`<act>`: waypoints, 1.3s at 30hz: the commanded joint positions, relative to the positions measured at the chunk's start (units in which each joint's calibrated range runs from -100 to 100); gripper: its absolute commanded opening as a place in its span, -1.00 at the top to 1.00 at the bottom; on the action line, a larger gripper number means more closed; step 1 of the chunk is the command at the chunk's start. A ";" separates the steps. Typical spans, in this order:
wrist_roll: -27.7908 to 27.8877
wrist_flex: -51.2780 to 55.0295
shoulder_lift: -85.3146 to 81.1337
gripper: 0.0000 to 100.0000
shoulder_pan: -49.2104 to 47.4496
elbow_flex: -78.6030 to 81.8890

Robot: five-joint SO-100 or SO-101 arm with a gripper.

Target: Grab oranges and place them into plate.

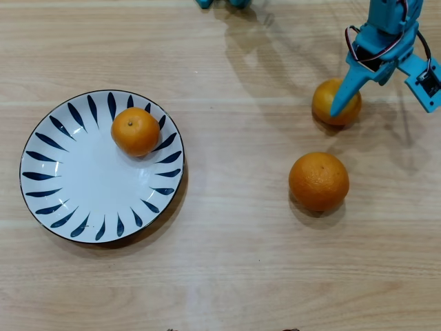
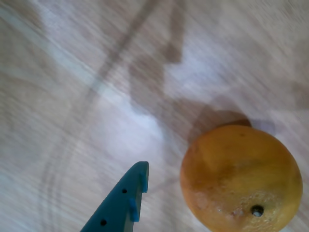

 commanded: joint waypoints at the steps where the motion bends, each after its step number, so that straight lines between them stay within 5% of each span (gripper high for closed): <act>1: -0.12 -0.63 -0.58 -0.02 2.00 -2.09; 10: -5.40 8.82 0.10 -0.02 3.13 -2.09; 39: -9.48 1.35 2.29 -0.02 -1.06 -2.09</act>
